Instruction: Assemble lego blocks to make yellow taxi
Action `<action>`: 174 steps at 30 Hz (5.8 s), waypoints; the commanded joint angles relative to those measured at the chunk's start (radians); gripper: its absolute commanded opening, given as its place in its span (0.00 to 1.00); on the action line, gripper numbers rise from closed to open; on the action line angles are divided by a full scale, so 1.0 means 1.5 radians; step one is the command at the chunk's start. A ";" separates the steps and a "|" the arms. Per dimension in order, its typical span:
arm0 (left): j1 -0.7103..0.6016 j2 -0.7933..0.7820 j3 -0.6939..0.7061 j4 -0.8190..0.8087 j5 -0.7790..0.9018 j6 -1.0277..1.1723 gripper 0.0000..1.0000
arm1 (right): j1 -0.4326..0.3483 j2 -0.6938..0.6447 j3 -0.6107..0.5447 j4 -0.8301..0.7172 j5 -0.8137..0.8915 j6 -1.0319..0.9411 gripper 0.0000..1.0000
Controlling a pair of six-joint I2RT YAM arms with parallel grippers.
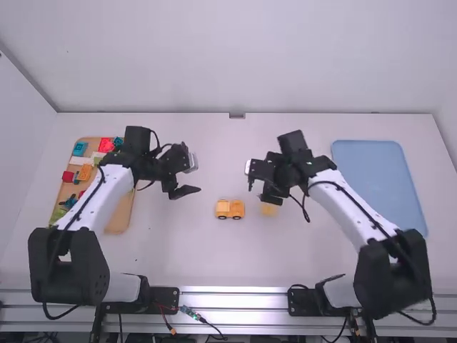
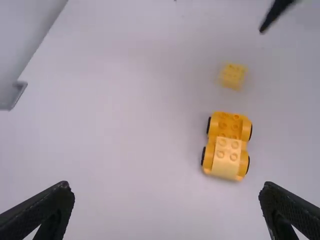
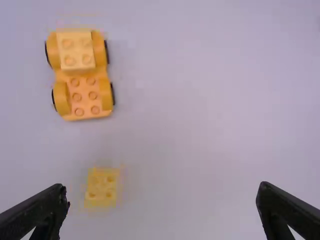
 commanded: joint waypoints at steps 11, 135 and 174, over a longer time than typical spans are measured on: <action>-0.028 -0.012 -0.255 0.337 0.167 -0.027 0.99 | -0.122 -0.013 -0.369 0.425 -0.220 -0.013 0.99; -0.157 0.415 -0.285 0.847 0.143 -0.200 0.50 | -0.200 0.340 -0.321 0.612 -0.462 -0.003 0.59; -0.159 0.415 -0.227 0.690 0.134 -0.117 0.43 | -0.199 0.340 -0.291 0.543 -0.443 -0.007 0.17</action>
